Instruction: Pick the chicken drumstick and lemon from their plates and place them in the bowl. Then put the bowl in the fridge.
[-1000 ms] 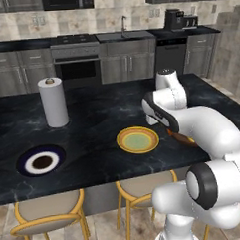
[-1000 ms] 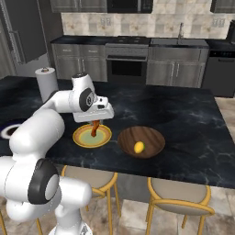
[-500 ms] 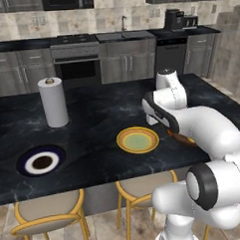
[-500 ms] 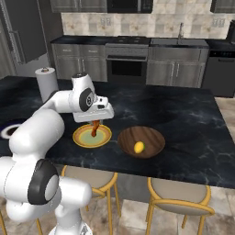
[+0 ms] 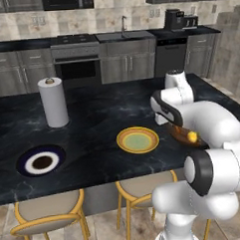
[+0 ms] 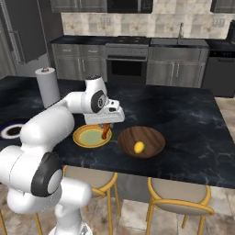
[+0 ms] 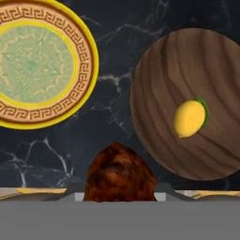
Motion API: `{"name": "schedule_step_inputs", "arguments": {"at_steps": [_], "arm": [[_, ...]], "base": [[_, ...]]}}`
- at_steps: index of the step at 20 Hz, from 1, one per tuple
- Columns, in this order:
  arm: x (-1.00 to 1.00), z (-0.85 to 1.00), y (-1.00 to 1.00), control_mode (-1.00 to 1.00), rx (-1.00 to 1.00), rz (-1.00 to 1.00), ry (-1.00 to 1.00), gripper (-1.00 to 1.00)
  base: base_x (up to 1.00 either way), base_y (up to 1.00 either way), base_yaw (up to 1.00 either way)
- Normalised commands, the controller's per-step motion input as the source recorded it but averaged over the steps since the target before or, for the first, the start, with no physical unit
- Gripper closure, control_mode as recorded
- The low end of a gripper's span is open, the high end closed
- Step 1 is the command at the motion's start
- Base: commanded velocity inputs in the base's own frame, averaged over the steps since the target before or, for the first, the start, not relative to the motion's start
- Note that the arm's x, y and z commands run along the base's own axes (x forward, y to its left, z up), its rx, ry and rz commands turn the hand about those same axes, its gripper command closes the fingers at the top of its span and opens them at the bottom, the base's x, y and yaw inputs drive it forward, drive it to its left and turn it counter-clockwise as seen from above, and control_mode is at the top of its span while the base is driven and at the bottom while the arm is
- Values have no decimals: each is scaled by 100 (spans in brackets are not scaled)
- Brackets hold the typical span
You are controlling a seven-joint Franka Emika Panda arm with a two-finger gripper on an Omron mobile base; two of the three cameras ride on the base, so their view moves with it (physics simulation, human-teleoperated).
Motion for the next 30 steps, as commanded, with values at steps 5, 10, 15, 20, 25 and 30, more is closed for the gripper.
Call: {"name": "schedule_step_inputs", "arguments": {"at_steps": [5,10,15,20,25,30], "arm": [[20,-8,-63,-100,1,-10,3,100],[9,-6,-55,-100,0,-2,0,100],[3,-14,-38,-100,1,-3,0,100],[18,-26,-26,-100,1,0,0,100],[22,-25,-19,-100,6,0,0,100],[10,-20,-16,-100,12,2,0,100]], "base": [[0,0,0],[0,0,0],[0,0,0],[0,0,0],[0,0,0],[0,0,0]]}}
